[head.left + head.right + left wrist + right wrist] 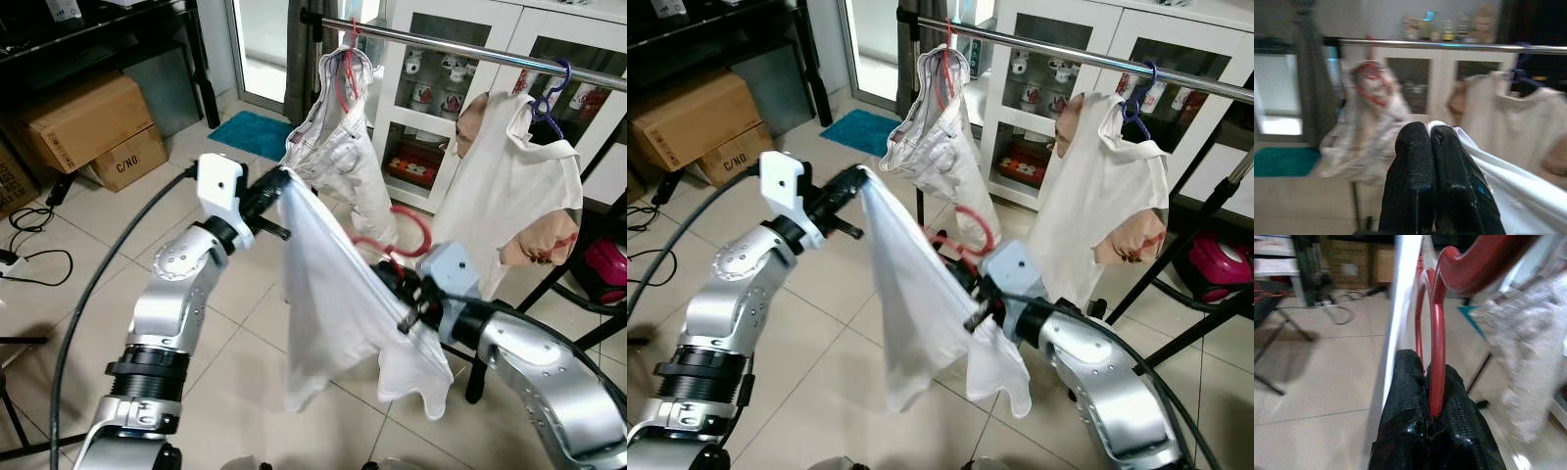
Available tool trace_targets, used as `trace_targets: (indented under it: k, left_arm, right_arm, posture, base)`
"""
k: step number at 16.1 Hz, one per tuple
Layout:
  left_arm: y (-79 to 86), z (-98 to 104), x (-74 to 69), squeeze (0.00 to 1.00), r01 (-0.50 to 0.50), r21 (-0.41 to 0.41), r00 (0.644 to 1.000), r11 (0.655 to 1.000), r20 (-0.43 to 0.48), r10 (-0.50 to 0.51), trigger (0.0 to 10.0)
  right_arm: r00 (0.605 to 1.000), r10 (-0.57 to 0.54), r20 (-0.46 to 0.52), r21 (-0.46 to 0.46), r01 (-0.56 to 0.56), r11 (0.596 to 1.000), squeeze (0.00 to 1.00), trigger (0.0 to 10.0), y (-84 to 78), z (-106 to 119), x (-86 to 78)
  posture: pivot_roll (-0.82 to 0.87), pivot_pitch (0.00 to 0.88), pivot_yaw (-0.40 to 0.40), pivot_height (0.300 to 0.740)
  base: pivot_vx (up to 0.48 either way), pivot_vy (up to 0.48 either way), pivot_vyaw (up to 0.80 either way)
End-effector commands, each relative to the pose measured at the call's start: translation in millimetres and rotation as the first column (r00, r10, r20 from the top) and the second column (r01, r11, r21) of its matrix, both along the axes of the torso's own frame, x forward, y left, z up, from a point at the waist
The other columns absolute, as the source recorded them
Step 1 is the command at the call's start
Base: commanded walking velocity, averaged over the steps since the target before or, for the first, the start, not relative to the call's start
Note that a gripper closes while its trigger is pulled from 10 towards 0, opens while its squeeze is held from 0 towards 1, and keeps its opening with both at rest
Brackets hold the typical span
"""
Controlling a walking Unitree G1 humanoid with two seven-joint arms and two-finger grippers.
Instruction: Hang hanger
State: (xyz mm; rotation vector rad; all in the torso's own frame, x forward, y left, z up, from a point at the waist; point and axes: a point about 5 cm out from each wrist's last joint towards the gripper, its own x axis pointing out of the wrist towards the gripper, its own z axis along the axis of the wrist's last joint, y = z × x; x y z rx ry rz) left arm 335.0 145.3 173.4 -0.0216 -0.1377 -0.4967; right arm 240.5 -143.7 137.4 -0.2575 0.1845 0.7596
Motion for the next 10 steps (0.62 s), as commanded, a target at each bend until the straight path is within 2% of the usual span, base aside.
trace_targets:
  k: [1,3,6,7,8,9,10]
  left_arm:
    - [27.6,28.8,7.7,0.0,-0.152,-0.024,0.981,0.988,0.119,0.154,0.0]
    - [47.7,35.8,14.2,0.0,-0.262,0.001,0.956,0.965,0.137,0.259,0.0]
    - [64.1,40.5,18.0,0.0,-0.369,0.039,0.918,0.928,0.173,0.358,0.0]
    - [67.4,41.9,18.8,0.0,-0.387,0.076,0.91,0.919,0.192,0.367,0.0]
    - [66.1,40.0,18.9,0.0,-0.375,0.11,0.917,0.921,0.194,0.35,0.0]
    - [66.0,37.4,19.0,0.0,-0.37,0.128,0.92,0.92,0.187,0.344,0.0]
    - [70.1,35.3,19.9,0.0,-0.398,0.133,0.91,0.908,0.182,0.372,0.0]
  right_arm:
    - [0.998,0.013,-0.065,-0.036,-0.015,0.999,0.0,0.0,-9.3,-10.6,-6.0]
    - [0.995,0.069,-0.078,-0.029,-0.072,0.997,0.0,0.0,-12.4,-9.7,-11.4]
    - [0.989,0.108,-0.101,-0.017,-0.11,0.994,0.0,0.0,-13.1,-11.2,-17.0]
    - [0.991,0.082,-0.109,0.005,-0.082,0.997,0.0,0.0,-14.6,-11.3,-17.2]
    - [0.995,0.042,-0.093,0.058,-0.037,0.998,0.0,0.0,-16.2,-6.6,-13.3]
    - [0.996,0.038,-0.077,0.099,-0.031,0.995,0.0,0.0,-16.4,-1.8,-12.0]
    - [0.993,0.094,-0.07,0.146,-0.084,0.986,0.0,0.0,-14.2,3.4,-16.3]
  posture:
    - [-0.1,0.0,0.031,0.74]
    - [-0.1,0.0,0.036,0.74]
    - [-0.1,0.0,0.041,0.74]
    - [-0.1,0.0,0.044,0.74]
    - [-0.1,0.0,0.044,0.74]
    - [-0.1,0.0,0.048,0.74]
    - [-0.1,0.0,0.048,0.74]
  base:
    - [0.0,0.0,0.0]
    - [0.0,0.0,0.0]
    - [0.0,0.0,0.0]
    - [0.0,0.0,0.0]
    - [0.0,0.0,0.0]
    - [0.0,0.0,0.0]
    - [0.0,0.0,0.0]
